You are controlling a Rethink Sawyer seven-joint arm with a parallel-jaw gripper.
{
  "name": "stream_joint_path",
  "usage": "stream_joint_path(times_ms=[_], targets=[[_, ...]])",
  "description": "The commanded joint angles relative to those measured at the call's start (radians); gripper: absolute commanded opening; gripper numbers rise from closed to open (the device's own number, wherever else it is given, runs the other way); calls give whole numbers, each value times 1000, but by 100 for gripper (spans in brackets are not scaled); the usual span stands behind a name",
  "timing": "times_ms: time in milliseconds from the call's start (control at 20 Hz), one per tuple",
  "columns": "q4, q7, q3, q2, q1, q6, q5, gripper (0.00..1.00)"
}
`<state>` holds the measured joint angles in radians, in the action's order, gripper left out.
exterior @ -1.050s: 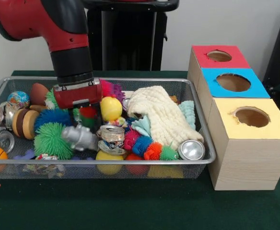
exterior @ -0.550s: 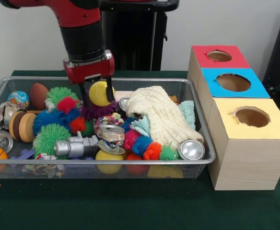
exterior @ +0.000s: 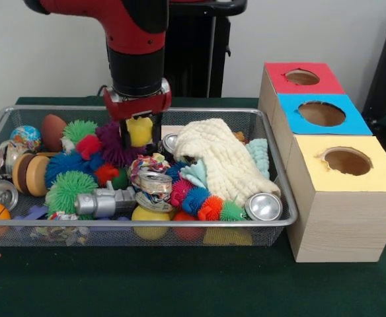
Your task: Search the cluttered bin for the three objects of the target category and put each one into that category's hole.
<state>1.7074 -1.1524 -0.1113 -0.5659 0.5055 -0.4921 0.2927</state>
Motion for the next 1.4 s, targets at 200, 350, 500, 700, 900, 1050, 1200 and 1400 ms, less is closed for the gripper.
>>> stream_joint_path(times_ms=[200, 350, 500, 700, 900, 1050, 1200, 1400], targets=[[-174, -275, 242, 135, -78, -151, -3, 100], [-190, -273, 275, 151, -96, -142, -8, 100], [-226, -274, 318, 184, -120, -157, -5, 100], [-268, -248, 344, 267, -106, -127, 2, 100], [-310, -254, 379, 333, -112, -75, 8, 100], [-313, -242, 387, 333, -110, -66, 3, 100], [-302, -228, 374, 322, -95, -46, -8, 100], [-267, -208, 304, 304, -48, 43, -36, 100]])
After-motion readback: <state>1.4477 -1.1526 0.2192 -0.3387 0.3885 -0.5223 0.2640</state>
